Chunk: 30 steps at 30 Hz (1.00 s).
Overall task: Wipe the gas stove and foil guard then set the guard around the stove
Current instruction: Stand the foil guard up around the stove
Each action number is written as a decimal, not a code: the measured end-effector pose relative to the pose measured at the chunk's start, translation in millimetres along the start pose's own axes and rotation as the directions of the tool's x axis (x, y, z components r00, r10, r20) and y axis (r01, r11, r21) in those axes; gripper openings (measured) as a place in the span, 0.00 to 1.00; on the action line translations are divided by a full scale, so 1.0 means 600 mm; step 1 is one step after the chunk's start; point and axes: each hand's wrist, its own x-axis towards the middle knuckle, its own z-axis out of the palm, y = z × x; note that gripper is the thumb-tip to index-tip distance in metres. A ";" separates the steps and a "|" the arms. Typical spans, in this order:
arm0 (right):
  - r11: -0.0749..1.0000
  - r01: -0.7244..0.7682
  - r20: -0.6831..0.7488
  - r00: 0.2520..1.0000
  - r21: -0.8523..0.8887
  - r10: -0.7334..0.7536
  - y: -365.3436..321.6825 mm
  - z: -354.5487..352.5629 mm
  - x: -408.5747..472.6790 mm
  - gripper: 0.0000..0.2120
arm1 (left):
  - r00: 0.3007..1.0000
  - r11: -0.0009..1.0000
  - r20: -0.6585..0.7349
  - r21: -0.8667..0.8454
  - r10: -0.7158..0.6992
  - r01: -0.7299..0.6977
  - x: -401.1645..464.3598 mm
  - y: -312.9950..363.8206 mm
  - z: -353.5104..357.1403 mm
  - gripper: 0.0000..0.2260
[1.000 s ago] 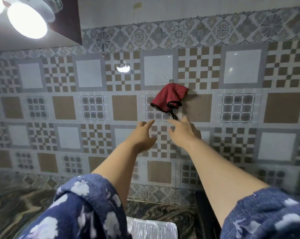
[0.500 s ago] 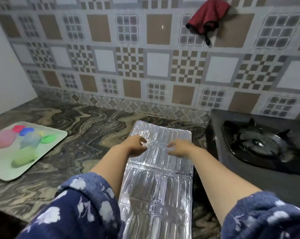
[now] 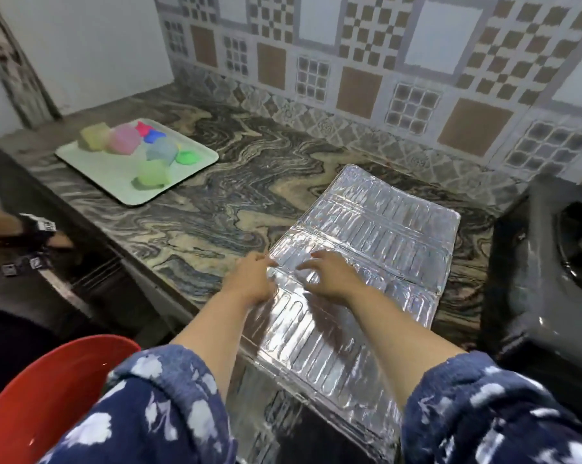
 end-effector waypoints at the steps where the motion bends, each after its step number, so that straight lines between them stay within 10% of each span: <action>1: 0.999 0.052 -0.011 0.999 -0.007 -0.052 -0.012 0.006 0.007 0.18 | 0.999 0.999 -0.040 -0.013 -0.030 0.029 -0.013 -0.012 0.007 0.19; 11: 0.915 0.388 0.200 0.911 -0.108 -0.362 -0.085 0.039 0.063 0.26 | 0.912 0.917 -0.187 -0.245 -0.364 0.315 -0.146 -0.075 0.089 0.26; 22: 0.886 0.456 0.109 0.888 -0.081 -0.447 -0.044 0.021 0.062 0.10 | 0.913 0.931 -0.189 -0.024 -0.361 0.363 -0.144 -0.054 0.075 0.30; 30: 0.885 0.396 0.122 0.918 -0.243 -0.377 -0.003 -0.013 0.106 0.19 | 0.931 0.947 -0.177 -0.094 -0.319 0.307 -0.116 -0.053 0.051 0.29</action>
